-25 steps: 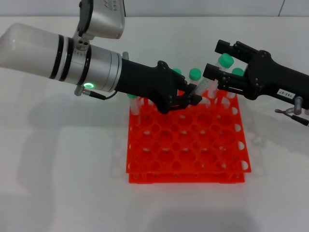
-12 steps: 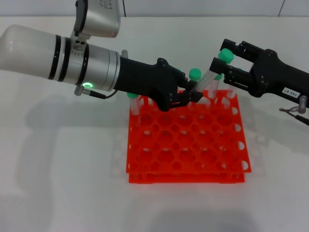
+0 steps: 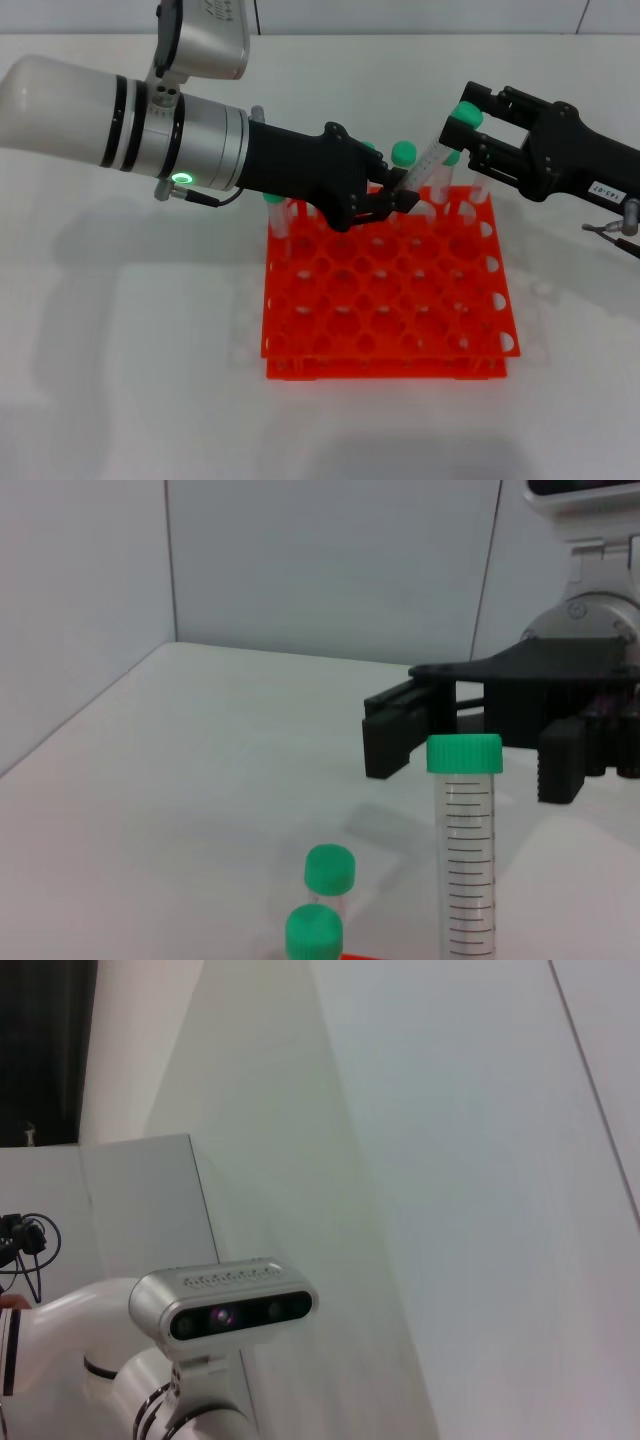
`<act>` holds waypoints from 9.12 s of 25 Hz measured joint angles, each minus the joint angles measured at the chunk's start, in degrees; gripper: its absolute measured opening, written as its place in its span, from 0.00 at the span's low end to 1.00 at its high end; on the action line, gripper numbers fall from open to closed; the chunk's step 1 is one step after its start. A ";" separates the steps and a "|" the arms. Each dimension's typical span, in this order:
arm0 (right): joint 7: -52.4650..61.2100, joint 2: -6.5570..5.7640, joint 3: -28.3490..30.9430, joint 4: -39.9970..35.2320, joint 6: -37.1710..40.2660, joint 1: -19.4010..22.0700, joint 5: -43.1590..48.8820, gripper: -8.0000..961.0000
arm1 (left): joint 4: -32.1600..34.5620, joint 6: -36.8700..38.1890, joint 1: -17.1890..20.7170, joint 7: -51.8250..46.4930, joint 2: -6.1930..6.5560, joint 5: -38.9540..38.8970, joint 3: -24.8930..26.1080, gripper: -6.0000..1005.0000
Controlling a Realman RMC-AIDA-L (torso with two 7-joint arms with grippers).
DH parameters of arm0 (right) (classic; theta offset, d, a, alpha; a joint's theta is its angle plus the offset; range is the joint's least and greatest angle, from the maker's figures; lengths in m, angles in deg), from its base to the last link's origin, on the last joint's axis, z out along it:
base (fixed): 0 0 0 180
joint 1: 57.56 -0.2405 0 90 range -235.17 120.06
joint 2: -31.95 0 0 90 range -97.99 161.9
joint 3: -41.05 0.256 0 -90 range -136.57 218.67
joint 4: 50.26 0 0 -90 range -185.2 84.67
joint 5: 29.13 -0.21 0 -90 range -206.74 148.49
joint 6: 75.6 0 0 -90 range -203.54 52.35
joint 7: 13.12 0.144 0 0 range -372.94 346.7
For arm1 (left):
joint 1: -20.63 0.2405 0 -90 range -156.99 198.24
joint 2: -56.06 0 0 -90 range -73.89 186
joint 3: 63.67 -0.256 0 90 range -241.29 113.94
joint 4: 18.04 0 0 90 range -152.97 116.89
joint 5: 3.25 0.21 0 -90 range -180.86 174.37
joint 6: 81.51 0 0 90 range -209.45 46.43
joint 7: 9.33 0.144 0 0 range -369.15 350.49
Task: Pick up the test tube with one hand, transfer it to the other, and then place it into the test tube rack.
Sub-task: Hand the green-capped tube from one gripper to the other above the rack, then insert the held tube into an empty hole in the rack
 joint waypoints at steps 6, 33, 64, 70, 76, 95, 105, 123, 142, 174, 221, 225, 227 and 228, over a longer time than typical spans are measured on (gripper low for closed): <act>0.00 0.00 -0.02 -0.12 -0.07 0.11 -0.11 0.62 | -0.19 -0.26 0.00 0.05 -0.03 -0.03 -0.12 0.20; -0.08 0.04 -0.26 -0.18 -0.76 -0.25 -0.13 0.32 | -0.76 -0.39 0.00 0.31 -0.02 -0.56 -0.25 0.20; 1.36 -0.44 -1.16 -3.00 1.65 0.75 0.42 0.28 | 33.38 9.94 6.17 -35.54 0.29 9.64 -0.34 0.78; 1.59 -0.44 -3.41 -4.18 2.70 0.32 0.40 0.28 | 54.97 12.40 14.14 -49.28 0.14 15.45 -6.29 0.89; 1.85 -0.43 -6.19 -5.00 2.46 -1.58 0.42 0.28 | 66.51 6.73 27.34 -51.36 -0.07 15.12 -12.76 0.89; 9.76 -0.23 -13.22 -12.02 -1.98 -7.48 0.42 0.29 | 60.41 -8.07 54.70 -25.02 -0.24 -6.77 -12.36 0.89; 12.20 -0.02 -15.52 -12.23 -4.72 -10.30 0.08 0.29 | 42.36 -7.84 57.84 -3.26 -0.29 -23.61 -9.99 0.89; 9.39 0.62 -18.98 -9.91 -11.74 -11.71 -0.90 0.30 | 22.83 0.80 51.52 6.63 0.22 -25.95 0.30 0.88; 8.97 0.62 -21.69 -8.53 -15.28 -12.23 -0.93 0.30 | 22.27 1.11 46.12 2.69 0.29 -17.51 2.39 0.88; 2.71 0.62 -31.38 -6.80 -17.99 -12.39 -5.91 0.31 | 24.47 0.53 42.97 2.55 0.06 -10.68 2.15 0.87; 6.37 0.62 -38.61 -8.40 -22.48 -13.88 -6.36 0.33 | 17.54 -0.91 40.86 4.81 -0.02 -11.17 2.39 0.87; 7.00 0.62 -38.63 -8.45 -22.44 -13.96 -6.36 0.35 | 17.51 -0.96 40.85 4.81 -0.02 -11.17 2.39 0.87; 7.18 0.62 -38.63 -8.50 -22.11 -13.96 -6.41 0.40 | 17.48 -1.01 40.85 4.81 -0.02 -11.17 2.42 0.87; 7.27 0.62 -38.62 -8.65 -21.80 -13.87 -6.61 0.42 | 17.48 -1.01 40.84 4.81 -0.02 -11.17 2.44 0.87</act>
